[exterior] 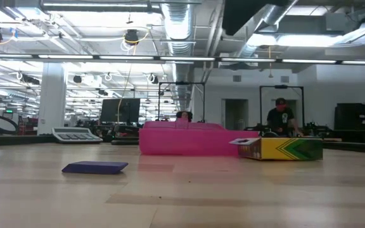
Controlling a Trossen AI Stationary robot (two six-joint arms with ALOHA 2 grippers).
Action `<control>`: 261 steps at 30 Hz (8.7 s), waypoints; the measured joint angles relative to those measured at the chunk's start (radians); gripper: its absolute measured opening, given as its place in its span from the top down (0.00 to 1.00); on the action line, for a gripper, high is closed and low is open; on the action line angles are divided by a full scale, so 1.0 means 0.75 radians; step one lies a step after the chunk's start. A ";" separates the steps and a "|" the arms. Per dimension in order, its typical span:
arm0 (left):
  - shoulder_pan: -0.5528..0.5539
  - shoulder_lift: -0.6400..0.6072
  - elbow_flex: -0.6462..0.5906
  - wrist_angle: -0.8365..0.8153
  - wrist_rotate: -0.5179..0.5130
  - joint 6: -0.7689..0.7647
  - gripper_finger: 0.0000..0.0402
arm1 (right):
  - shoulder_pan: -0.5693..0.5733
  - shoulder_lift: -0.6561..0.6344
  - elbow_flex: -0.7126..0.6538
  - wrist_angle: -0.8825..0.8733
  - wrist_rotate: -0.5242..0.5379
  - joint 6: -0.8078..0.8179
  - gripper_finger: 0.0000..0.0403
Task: Pack school essentials
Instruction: Put the blue crayon box into the red supply box
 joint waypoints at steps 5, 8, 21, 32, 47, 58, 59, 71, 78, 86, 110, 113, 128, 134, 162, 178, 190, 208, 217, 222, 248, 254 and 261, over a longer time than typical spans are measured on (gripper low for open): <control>-0.059 -0.032 0.129 0.002 0.126 -0.002 0.79 | 0.014 -0.042 0.000 -0.027 -0.003 -0.010 0.70; -0.108 -0.065 0.153 0.003 0.017 -0.002 0.79 | 0.008 -0.040 0.000 -0.054 -0.004 -0.014 0.59; -0.270 -0.091 0.136 -0.207 -0.282 -0.167 0.79 | -0.008 0.147 -0.002 -0.113 -0.050 -0.092 0.46; -0.306 -0.091 0.136 -0.251 -0.317 -0.179 0.79 | -0.017 0.208 0.003 -0.124 -0.052 -0.015 0.48; -0.383 -0.083 0.135 -0.251 -0.516 -0.220 0.79 | -0.006 0.158 0.004 -0.284 -0.038 0.011 0.47; -0.382 -0.083 0.135 -0.313 -0.561 -0.215 0.79 | 0.049 0.176 0.000 -0.233 0.062 0.057 0.39; -0.382 -0.083 0.135 -0.313 -0.561 -0.215 0.79 | 0.057 0.182 -0.002 -0.209 0.073 0.042 0.39; -0.382 -0.083 0.135 -0.344 -0.562 -0.215 0.79 | 0.078 0.181 -0.183 0.052 0.062 -0.087 0.39; -0.382 -0.083 0.135 -0.392 -0.558 -0.222 0.79 | 0.080 0.180 -0.298 0.209 0.020 -0.223 0.39; -0.382 -0.083 0.135 -0.395 -0.562 -0.226 0.79 | 0.052 0.181 -0.404 0.251 0.020 -0.236 0.39; -0.382 -0.083 0.135 -0.394 -0.564 -0.239 0.79 | -0.040 0.181 -0.481 0.318 0.021 -0.258 0.40; -0.382 -0.083 0.135 -0.394 -0.564 -0.239 0.79 | -0.053 0.181 -0.481 0.313 0.021 -0.258 0.46; -0.382 -0.083 0.135 -0.420 -0.554 -0.239 0.79 | -0.058 0.178 -0.481 0.209 -0.050 -0.041 0.98; -0.382 -0.083 0.135 -0.422 -0.553 -0.237 0.79 | -0.042 0.155 -0.400 0.162 -0.128 0.038 0.99; -0.354 -0.365 -0.252 0.338 -0.698 -0.314 0.79 | 0.424 0.077 -0.359 0.524 0.430 1.780 0.45; -0.308 -0.437 -0.252 0.507 -0.664 -0.109 0.79 | 0.196 0.082 -0.784 1.053 0.423 1.837 0.37; -0.235 -0.335 -0.252 0.525 -0.494 -0.158 0.79 | 0.229 -0.319 -0.785 0.459 0.352 1.791 0.37; 0.627 0.100 -0.773 1.816 0.473 -0.459 0.79 | -0.018 -0.904 -1.216 0.187 -0.034 1.148 0.37; 0.675 0.626 -0.782 2.347 0.484 -0.759 0.79 | 0.047 -1.109 -1.576 0.435 -0.052 1.218 0.37; 0.671 0.874 -0.706 2.420 0.486 -0.950 0.79 | 0.066 -1.113 -1.674 0.564 -0.050 1.218 0.37; 0.694 1.101 -0.293 1.694 0.339 -1.252 0.40 | 0.037 -0.858 -1.772 0.929 -0.044 1.047 0.37; 0.690 1.202 -0.295 1.766 0.404 -1.367 0.40 | -0.008 -0.761 -1.766 1.086 -0.051 0.932 0.37; 0.690 1.228 -0.295 1.763 0.286 -1.423 0.40 | -0.010 -0.771 -1.770 1.136 -0.079 0.816 0.37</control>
